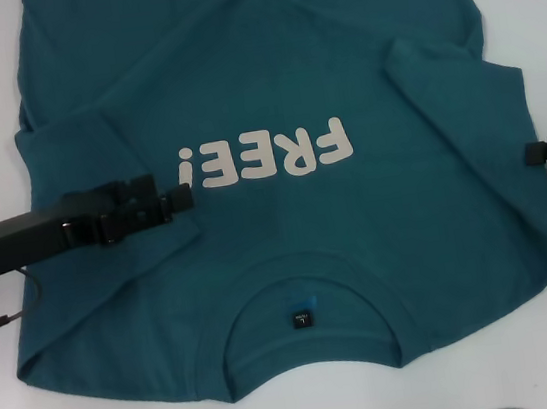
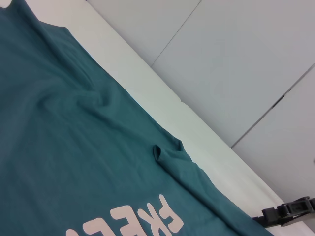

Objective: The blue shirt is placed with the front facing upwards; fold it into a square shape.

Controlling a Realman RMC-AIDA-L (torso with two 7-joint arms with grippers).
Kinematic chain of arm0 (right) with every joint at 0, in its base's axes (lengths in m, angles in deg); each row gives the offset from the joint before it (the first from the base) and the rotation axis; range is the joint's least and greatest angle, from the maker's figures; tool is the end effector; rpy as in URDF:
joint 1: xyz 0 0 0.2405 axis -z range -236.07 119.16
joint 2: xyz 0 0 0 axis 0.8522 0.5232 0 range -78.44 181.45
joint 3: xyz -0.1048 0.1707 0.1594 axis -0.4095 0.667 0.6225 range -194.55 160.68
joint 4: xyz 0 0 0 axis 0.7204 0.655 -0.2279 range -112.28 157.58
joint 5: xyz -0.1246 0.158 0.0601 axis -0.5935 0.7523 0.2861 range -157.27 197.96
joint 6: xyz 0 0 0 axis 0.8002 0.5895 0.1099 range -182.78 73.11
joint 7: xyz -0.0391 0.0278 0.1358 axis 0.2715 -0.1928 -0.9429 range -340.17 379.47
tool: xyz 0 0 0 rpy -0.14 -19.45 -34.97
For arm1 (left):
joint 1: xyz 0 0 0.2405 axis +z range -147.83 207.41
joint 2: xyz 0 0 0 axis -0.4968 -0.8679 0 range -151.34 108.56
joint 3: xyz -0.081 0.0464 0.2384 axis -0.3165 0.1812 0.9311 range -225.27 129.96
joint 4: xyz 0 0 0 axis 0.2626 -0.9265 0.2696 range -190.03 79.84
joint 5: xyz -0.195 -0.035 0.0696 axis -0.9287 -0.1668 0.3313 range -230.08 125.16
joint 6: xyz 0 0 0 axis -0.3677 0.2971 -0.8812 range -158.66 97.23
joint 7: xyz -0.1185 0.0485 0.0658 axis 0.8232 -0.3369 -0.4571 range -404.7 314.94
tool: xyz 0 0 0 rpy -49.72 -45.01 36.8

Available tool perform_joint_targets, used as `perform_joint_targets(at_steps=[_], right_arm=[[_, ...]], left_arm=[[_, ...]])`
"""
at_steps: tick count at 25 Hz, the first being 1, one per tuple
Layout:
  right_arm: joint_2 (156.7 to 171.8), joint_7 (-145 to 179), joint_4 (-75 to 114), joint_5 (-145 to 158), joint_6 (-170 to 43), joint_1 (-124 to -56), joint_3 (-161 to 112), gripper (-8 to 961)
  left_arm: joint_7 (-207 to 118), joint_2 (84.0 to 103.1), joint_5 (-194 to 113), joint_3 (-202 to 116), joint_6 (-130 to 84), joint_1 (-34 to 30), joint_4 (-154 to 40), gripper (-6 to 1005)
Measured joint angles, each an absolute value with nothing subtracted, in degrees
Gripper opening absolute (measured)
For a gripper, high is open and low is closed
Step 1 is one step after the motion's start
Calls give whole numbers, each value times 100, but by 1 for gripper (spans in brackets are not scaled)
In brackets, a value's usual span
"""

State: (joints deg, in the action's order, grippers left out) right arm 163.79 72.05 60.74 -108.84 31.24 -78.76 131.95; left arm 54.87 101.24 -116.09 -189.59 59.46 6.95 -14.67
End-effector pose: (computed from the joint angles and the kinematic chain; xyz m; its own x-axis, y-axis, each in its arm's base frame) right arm 0.3754 0.2759 0.0541 0.0422 -0.8965 -0.4410 -0.9981 -0.0575 0.0215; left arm -0.2890 0.2903 -0.0151 0.4936 0.6894 0.5302 0.7830 -0.6176 0.0739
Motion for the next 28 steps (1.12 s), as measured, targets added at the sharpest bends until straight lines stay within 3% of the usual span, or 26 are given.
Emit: perform_joint_targets(at_steps=[18,28], right_arm=[[16574,7538,5991,-10686,2734,-8034,13560,697],[16584,7698,5900,-10562,2731,-8033,13565,300]], left_arm=[[5481,10121,-11609,-18959,5942,703,-1466,888],[5431,10113,-11609,-18960,5943,712,-1467,889]])
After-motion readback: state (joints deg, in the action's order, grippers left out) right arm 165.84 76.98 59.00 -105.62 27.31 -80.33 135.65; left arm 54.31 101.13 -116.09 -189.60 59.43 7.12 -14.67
